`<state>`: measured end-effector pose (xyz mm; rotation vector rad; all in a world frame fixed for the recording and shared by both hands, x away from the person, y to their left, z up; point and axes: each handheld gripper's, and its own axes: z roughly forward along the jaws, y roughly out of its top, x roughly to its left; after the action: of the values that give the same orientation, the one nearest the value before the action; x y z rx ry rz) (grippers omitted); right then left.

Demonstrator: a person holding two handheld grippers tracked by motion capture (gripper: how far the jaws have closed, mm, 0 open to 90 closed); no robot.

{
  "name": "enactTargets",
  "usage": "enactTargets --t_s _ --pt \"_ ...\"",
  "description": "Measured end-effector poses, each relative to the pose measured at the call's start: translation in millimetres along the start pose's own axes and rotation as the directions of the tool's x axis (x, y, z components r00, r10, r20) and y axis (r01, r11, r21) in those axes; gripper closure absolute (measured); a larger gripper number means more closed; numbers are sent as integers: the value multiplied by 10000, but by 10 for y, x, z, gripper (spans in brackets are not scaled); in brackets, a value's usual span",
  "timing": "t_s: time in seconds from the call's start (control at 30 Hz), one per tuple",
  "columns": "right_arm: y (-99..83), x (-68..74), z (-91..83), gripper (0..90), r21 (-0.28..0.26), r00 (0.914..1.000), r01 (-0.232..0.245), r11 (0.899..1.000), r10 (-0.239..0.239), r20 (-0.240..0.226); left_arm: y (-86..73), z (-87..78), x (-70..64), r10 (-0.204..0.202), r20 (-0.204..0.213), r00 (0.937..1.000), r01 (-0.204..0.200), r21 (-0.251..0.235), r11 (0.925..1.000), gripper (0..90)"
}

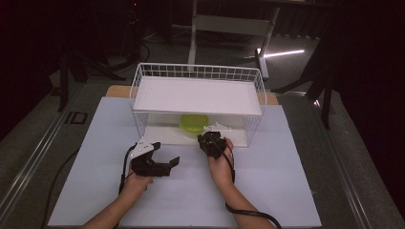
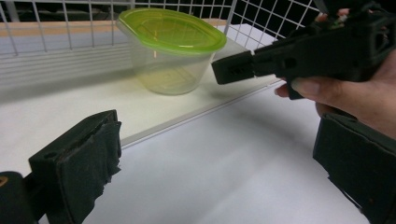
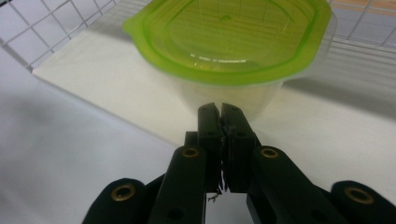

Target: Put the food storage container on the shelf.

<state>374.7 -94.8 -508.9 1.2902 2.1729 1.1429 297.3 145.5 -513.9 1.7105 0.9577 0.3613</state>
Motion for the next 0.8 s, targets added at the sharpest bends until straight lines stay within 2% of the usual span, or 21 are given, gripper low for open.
enactTargets --t_s 0.1,0.23,0.3,0.37,0.5,0.63,0.73,0.8 --pt "-43 -4 -59 847 -20 10000 -14 10000 13 -50 12 -7 -1 69 -9 10000 -69 -38 10000 20" --pt "-87 9 -183 752 -133 9995 35 9999 -39 -314 40 -38 -31 569 -242 9981 -574 -193 9982 21" --pt "-97 30 -258 703 -343 9987 294 9990 -307 -397 63 -55 -33 632 -137 9979 -634 -202 9978 21" --pt "-100 51 -320 637 -434 9971 305 9986 -334 -681 84 -69 -33 602 26 9982 -601 -198 9980 20" --pt "-108 113 -448 484 -863 9951 420 9954 -495 -862 121 -101 -69 637 431 9970 -630 -178 9979 20" --pt "-123 127 -542 315 -1029 9917 386 9939 -507 -1183 150 -139 -112 672 666 9955 -667 -97 9977 20" --pt "-141 119 -611 222 -1245 9875 471 9911 -650 -1434 163 -178 -134 663 820 9944 -658 -91 9978 20" --pt "-152 122 -656 210 -1335 9854 606 9892 -806 -1498 169 -207 -147 696 890 9936 -690 -102 9976 20"
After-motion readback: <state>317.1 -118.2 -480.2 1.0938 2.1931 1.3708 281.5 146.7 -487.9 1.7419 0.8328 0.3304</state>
